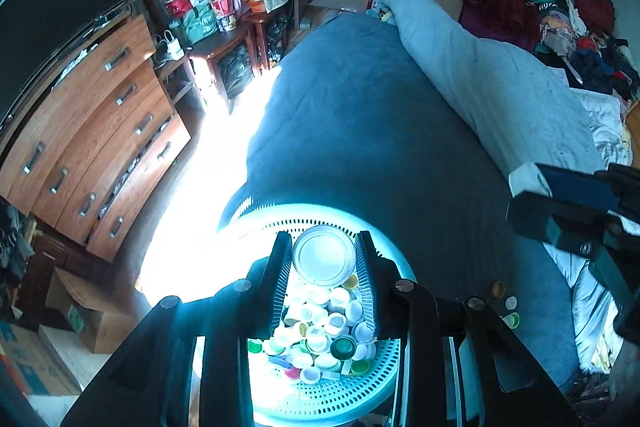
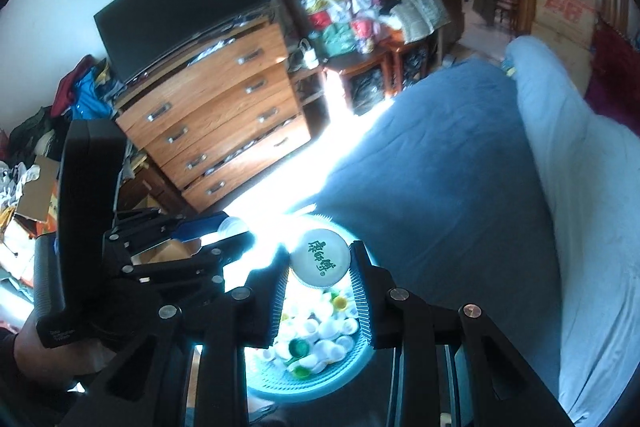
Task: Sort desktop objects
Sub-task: 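Carry both held white caps over the turquoise basket, then open both tools to drop the white caps into the basket, then move both tools back to the remaining caps on the bed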
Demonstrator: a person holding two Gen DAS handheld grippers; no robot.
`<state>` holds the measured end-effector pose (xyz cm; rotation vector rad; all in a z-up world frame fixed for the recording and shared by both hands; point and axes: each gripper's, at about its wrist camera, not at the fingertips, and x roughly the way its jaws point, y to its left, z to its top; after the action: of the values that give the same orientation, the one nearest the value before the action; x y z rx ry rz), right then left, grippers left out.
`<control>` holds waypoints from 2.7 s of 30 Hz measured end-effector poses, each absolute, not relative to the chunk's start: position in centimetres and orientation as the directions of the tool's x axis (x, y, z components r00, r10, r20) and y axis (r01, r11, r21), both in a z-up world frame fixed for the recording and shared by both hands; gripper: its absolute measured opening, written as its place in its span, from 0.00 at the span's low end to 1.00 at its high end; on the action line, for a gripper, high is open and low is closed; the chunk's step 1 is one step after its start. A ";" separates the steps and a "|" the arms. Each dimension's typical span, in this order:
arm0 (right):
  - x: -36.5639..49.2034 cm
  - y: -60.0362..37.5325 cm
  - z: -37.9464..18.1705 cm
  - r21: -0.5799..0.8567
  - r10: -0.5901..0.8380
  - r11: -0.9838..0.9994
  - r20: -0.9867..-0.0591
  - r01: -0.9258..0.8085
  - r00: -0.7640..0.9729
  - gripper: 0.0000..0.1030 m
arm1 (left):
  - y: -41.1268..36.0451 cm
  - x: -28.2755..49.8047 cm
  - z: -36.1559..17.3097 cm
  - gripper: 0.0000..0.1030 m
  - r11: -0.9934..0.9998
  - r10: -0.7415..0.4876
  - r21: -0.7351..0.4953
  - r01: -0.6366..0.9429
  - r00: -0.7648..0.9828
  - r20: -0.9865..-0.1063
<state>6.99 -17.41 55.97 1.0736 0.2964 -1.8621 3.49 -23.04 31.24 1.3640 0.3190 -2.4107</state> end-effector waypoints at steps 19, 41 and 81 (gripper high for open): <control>8.8 -19.9 54.5 0.270 -0.574 -0.515 -0.814 0.814 -0.094 0.33 | -24.2 4.5 29.6 0.26 -0.918 -0.140 -0.059 0.393 -0.460 -0.877; 9.7 -19.5 54.4 0.270 -0.572 -0.509 -0.816 0.818 -0.087 0.33 | -24.0 5.6 29.1 0.26 -0.918 -0.129 -0.063 0.391 -0.446 -0.885; 2.6 11.4 42.3 0.311 -0.405 -0.892 -0.872 0.328 -0.274 0.67 | 1.8 -4.9 14.7 0.62 -0.970 0.207 -0.139 -0.202 -0.374 -0.904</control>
<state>2.55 11.40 42.35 1.5328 -0.0952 -2.1943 -4.94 1.77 14.70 1.8635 0.0083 -2.8306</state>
